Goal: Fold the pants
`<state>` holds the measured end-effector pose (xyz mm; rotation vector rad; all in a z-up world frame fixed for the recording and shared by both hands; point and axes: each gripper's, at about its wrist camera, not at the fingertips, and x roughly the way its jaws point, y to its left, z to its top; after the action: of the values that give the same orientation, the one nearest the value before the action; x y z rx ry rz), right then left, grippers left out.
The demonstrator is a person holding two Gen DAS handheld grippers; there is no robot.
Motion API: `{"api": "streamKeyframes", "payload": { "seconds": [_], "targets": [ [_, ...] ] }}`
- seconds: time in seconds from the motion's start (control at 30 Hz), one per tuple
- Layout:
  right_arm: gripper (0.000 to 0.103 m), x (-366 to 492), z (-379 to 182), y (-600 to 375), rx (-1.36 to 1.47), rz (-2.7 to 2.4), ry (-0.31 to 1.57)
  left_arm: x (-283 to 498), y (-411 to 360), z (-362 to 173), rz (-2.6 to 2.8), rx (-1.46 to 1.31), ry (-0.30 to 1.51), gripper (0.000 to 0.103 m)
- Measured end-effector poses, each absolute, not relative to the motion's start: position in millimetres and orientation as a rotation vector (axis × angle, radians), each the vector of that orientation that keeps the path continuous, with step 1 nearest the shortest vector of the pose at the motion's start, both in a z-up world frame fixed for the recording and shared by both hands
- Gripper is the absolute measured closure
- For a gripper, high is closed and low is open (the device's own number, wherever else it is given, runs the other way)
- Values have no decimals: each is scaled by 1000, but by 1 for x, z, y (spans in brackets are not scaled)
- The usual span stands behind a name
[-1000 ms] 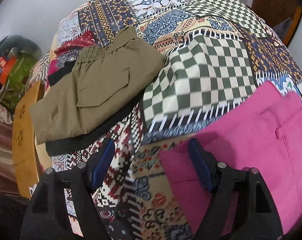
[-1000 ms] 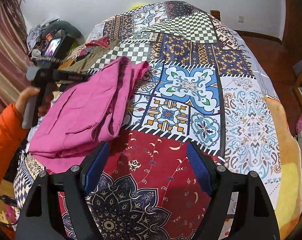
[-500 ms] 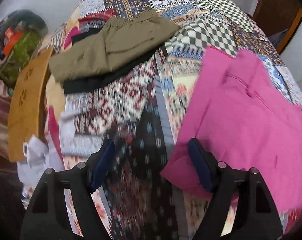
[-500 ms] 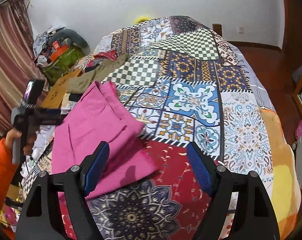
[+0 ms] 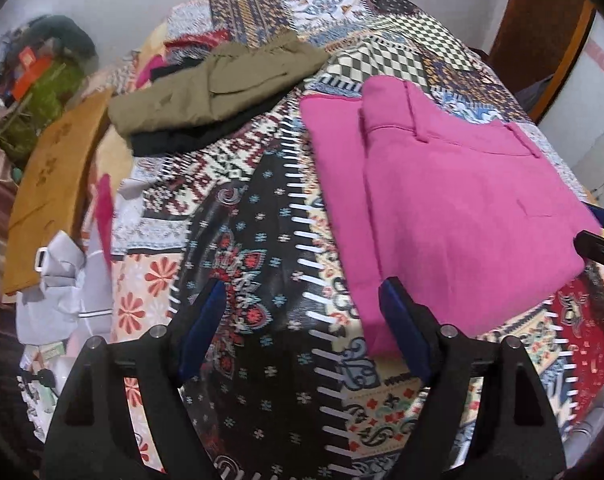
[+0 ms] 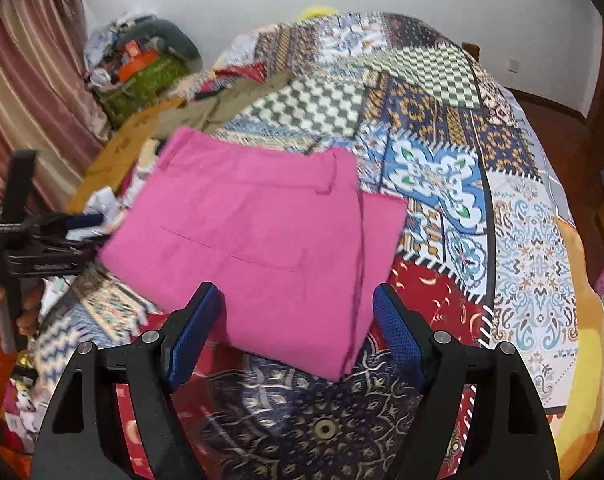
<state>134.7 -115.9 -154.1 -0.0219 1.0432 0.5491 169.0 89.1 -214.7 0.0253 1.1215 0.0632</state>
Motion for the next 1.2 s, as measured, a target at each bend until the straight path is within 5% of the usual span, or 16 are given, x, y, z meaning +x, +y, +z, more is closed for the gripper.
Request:
{"api": "streamKeyframes", "payload": {
  "seconds": [0.6, 0.77, 1.2],
  "targets": [
    [27, 137, -139, -154, 63, 511, 1031, 175, 119, -177, 88, -26, 1033, 22],
    [27, 155, -136, -149, 95, 507, 1016, 200, 99, -161, -22, -47, 987, 15],
    [27, 194, -184, -138, 122, 550, 1154, 259, 91, -224, -175, -249, 1148, 15]
  ]
}}
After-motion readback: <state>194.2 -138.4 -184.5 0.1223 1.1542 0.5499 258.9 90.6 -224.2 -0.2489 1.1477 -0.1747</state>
